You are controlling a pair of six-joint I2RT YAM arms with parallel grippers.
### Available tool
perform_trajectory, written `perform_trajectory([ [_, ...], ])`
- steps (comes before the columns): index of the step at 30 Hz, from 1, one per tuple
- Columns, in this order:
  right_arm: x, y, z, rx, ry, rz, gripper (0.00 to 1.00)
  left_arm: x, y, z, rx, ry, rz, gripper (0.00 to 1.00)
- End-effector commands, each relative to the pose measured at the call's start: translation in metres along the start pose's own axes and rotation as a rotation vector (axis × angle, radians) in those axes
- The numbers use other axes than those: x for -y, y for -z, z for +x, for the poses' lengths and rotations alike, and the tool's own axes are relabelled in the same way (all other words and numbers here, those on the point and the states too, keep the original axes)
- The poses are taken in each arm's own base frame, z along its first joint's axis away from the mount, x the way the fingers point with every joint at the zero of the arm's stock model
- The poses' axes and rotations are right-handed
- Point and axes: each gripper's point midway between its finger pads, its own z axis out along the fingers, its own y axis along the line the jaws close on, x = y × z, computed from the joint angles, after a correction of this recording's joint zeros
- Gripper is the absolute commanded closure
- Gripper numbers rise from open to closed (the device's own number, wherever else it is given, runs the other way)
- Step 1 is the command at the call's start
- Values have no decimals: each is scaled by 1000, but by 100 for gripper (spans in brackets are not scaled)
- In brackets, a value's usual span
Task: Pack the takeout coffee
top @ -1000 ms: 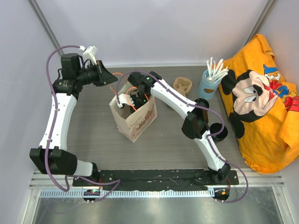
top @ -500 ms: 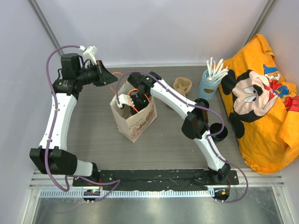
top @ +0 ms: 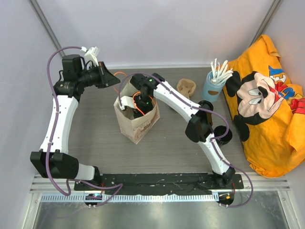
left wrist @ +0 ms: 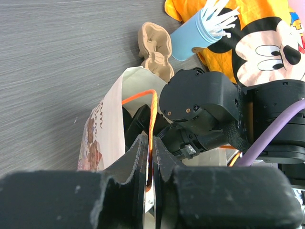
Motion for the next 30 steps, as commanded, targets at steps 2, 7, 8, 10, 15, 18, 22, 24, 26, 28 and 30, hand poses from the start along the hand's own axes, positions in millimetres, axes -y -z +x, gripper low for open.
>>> perform_trajectory([
  [2, 9, 41, -18, 42, 27, 99, 18, 12, 8, -16, 41, -42, 16, 88],
  [7, 13, 47, -22, 51, 30, 128, 15, 12, 7, -16, 39, -41, 19, 88],
  [8, 13, 47, -23, 52, 32, 128, 14, 12, 7, -16, 39, -41, 19, 88],
  [10, 14, 49, -24, 57, 32, 136, 13, 12, 7, -16, 40, -42, 19, 88],
  [15, 17, 58, -28, 68, 32, 165, 10, 12, 7, -15, 38, -38, 18, 88],
  [18, 19, 63, -32, 79, 33, 186, 8, 12, 7, -16, 41, -40, 18, 87],
  [22, 22, 66, -34, 85, 31, 204, 6, 11, 7, -16, 40, -41, 17, 85],
  [24, 22, 64, -33, 85, 27, 200, 6, 12, 7, -16, 41, -43, 19, 85],
  [26, 22, 64, -33, 84, 25, 200, 6, 12, 7, -16, 40, -42, 19, 84],
  [28, 21, 63, -33, 85, 23, 195, 6, 12, 7, -15, 39, -41, 19, 84],
  [30, 24, 67, -35, 93, 23, 212, 6, 12, 7, -15, 38, -42, 20, 84],
])
